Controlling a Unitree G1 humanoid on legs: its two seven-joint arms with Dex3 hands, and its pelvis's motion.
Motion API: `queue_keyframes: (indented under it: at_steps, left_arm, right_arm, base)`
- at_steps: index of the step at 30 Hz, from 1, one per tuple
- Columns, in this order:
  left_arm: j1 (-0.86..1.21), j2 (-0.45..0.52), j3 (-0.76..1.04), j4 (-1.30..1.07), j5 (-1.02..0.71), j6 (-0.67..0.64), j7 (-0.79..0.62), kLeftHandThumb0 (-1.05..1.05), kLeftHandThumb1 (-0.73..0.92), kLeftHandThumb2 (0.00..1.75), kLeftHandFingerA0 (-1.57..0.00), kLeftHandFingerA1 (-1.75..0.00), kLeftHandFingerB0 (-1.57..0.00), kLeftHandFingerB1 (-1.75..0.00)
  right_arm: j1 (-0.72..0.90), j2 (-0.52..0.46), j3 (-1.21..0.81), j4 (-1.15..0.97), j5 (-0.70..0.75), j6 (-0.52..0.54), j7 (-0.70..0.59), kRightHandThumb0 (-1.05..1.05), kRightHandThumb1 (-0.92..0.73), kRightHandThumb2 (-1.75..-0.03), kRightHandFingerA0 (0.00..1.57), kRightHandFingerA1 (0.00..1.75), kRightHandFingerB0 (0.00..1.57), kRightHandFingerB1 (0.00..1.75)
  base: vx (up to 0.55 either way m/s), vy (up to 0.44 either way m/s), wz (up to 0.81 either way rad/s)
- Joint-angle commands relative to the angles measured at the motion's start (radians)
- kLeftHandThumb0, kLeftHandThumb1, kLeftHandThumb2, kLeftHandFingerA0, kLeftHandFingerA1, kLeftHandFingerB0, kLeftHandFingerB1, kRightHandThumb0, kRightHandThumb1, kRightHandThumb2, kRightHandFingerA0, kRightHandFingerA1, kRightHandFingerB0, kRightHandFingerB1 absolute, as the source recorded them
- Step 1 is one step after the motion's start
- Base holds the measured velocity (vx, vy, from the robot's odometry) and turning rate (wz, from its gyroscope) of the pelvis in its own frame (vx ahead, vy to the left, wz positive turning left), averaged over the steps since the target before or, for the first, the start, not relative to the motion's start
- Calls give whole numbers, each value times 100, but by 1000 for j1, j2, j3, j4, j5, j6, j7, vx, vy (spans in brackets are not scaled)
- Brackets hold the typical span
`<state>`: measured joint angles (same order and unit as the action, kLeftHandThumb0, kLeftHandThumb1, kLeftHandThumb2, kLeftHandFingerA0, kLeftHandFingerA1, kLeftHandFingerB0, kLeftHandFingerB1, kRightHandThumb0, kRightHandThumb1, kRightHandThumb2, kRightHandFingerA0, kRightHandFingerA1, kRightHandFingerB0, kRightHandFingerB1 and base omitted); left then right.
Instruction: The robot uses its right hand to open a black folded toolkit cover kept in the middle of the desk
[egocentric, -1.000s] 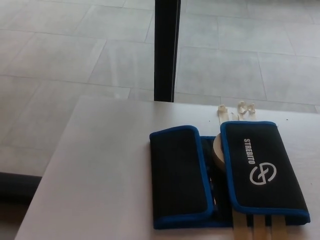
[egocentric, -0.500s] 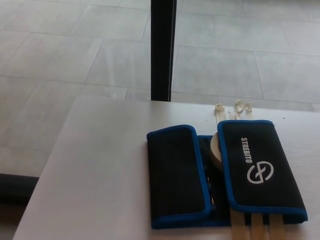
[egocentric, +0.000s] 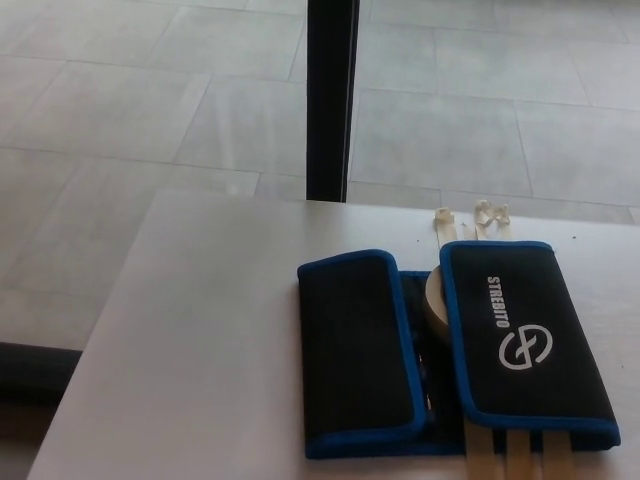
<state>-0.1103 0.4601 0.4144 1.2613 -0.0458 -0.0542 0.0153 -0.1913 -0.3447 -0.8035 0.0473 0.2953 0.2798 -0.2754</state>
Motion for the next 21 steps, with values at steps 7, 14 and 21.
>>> queue_keyframes:
  at_steps: [7, 14, 21]
  left_arm:
    - [-10, 51, 14, 23, -31, 54, 24, -23, -73, 64, -155, -150, -125, -137]
    - [-14, 47, 7, 22, -28, 45, 10, -24, -73, 63, -154, -149, -128, -138]
    - [-21, 45, -3, 29, -18, 47, 20, -22, -73, 63, -157, -149, -133, -139]
  right_arm:
    - [241, 3, 595, -380, -254, -208, 231, -60, -45, -80, 37, 52, 31, 45]
    - [247, -105, 823, -359, -464, -256, 232, -61, -61, -58, 32, 47, 33, 32]
    - [222, -170, 1002, -255, -566, -309, 274, -52, -59, -58, 26, 49, 33, 34]
  base:
    - [0, 0, 0]
    - [0, 0, 0]
    - [0, 0, 0]
